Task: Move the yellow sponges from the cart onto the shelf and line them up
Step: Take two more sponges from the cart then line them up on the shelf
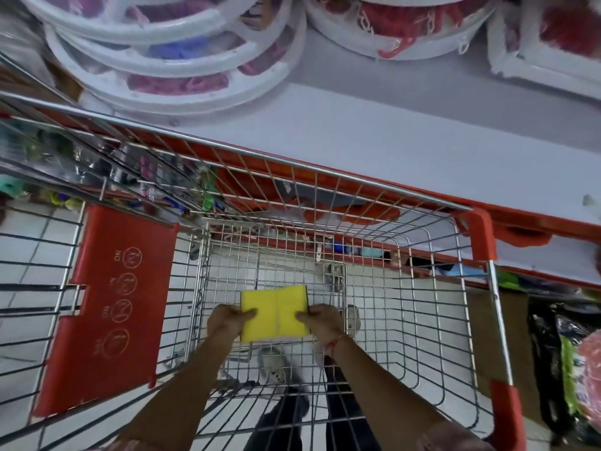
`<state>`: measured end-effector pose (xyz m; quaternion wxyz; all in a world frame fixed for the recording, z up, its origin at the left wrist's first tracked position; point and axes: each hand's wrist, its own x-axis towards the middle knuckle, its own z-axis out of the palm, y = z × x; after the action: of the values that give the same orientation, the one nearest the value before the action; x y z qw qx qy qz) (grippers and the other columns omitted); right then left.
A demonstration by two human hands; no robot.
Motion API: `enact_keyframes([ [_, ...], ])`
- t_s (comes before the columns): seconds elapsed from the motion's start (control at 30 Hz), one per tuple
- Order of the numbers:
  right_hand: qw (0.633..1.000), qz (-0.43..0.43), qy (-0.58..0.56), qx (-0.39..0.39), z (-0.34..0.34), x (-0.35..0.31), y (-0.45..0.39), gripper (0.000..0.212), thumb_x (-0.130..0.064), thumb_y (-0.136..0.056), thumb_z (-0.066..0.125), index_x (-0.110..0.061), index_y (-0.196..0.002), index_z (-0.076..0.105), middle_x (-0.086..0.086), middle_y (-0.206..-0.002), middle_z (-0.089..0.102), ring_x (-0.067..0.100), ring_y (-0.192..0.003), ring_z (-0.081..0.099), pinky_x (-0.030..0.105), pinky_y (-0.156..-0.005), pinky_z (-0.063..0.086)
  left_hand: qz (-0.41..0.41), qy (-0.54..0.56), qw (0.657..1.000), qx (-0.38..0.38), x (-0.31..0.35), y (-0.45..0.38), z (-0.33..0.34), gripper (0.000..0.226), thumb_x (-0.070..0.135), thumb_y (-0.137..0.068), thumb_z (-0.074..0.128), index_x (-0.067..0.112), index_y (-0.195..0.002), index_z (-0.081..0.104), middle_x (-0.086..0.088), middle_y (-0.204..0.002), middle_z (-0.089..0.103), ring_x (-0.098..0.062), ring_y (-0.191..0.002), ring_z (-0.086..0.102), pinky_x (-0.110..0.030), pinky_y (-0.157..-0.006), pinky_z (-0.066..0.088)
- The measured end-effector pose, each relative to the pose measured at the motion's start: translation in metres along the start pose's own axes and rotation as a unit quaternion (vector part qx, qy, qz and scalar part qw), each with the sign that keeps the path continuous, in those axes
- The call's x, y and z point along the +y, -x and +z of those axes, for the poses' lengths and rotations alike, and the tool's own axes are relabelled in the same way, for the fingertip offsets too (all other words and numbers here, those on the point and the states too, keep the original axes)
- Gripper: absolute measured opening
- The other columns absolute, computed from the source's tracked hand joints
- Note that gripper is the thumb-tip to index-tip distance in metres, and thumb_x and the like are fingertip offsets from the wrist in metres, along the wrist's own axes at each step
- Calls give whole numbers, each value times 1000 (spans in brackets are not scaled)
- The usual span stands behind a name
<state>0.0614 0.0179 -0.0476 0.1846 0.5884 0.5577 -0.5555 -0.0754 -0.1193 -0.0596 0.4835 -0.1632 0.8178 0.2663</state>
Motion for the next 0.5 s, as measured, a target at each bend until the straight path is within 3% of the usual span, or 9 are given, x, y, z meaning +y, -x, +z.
enact_keyframes([
  [0.07,1000,-15,4,-5,-10,-5,8,16,-26,-78,75,-17,-72,63,5,-80,62,22,-81,59,37,-85,55,0,34,999,-17,5,12,-6,39,24,-64,86,10,-89,59,-22,-115,68,-35,-104,66,-48,-92,54],
  [0.13,1000,-25,-11,-8,-21,-11,17,18,-25,-78,75,-12,-87,66,7,-84,64,24,-84,62,37,-86,55,7,85,996,-31,14,27,-14,36,9,-67,83,12,-85,52,-24,-119,65,-37,-104,65,-45,-89,55],
  [0.23,996,-34,-74,-23,-45,-23,36,33,-20,-77,77,-2,-103,66,10,-92,67,24,-81,65,37,-77,59,30,155,984,-83,30,57,-27,38,-4,-72,77,10,-95,51,-25,-123,61,-35,-98,61,-45,-84,52],
  [0.33,989,-47,-132,-54,-73,-34,57,38,-12,-80,73,5,-112,63,21,-116,67,34,-101,67,47,-89,56,62,134,979,-140,51,88,-42,45,3,-77,75,3,-117,54,-24,-123,62,-32,-99,60,-39,-81,51],
  [0.5,975,-110,-175,-80,-130,-59,102,41,-19,-81,72,0,-117,63,16,-116,70,27,-102,68,33,-84,58,121,87,969,-197,95,136,-61,50,18,-74,79,7,-120,60,-12,-116,70,-26,-103,67,-33,-80,55],
])
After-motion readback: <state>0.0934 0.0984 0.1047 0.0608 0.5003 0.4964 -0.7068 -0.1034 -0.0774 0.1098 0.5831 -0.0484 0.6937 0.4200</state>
